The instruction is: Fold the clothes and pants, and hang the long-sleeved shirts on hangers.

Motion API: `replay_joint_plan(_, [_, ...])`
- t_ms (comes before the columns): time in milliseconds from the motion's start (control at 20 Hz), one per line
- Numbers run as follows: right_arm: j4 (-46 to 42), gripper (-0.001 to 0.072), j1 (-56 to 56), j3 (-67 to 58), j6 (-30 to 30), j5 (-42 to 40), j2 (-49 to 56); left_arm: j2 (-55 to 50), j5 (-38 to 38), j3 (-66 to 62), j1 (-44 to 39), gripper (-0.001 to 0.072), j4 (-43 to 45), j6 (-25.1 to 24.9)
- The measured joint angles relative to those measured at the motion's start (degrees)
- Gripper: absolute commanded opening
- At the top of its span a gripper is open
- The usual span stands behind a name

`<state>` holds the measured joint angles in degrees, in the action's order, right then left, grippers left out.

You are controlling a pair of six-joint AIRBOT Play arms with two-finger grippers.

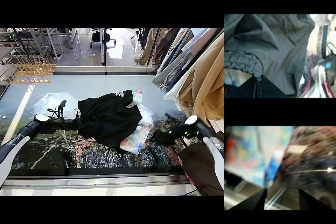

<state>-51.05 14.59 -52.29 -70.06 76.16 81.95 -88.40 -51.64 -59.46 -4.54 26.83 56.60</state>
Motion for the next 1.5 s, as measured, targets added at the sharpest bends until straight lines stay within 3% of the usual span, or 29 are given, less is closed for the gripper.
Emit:
replay_joint_plan(250, [13.3,0.0455,-6.9,10.1,5.6,-7.3,-0.2,0.0,-2.2,0.0,-0.2,0.0015,-1.2,0.0])
replay_joint_plan(300, [15.3,0.0305,-8.5,10.6,6.3,-9.2,0.1,0.1,-2.6,0.0,-0.2,0.0015,-1.6,0.0])
replay_joint_plan(350, [16.9,0.0044,-10.1,10.8,6.8,-11.0,0.5,0.1,-3.0,0.0,-0.2,0.0015,-1.6,0.0])
replay_joint_plan(400, [18.2,0.0015,-11.8,10.6,7.5,-12.5,0.9,0.2,-3.2,0.0,-0.2,0.0016,-1.7,0.0])
replay_joint_plan(600, [19.7,0.0013,-15.6,7.2,9.6,-14.0,-1.7,1.6,-6.3,-0.5,1.0,0.0014,-1.9,0.0])
replay_joint_plan(750, [16.2,0.0013,-14.9,0.7,8.3,-10.3,-11.1,6.0,-11.9,-4.0,4.8,0.0013,-1.9,0.3])
replay_joint_plan(1150, [-7.8,0.0013,-4.4,-31.2,-3.8,-8.5,-44.3,22.0,-30.1,-34.1,18.0,0.0015,-2.5,11.4])
replay_joint_plan(1500, [-24.9,0.0014,-1.1,-52.1,-6.0,-10.8,-47.9,26.8,-38.5,-55.1,30.8,0.0014,-6.2,12.3])
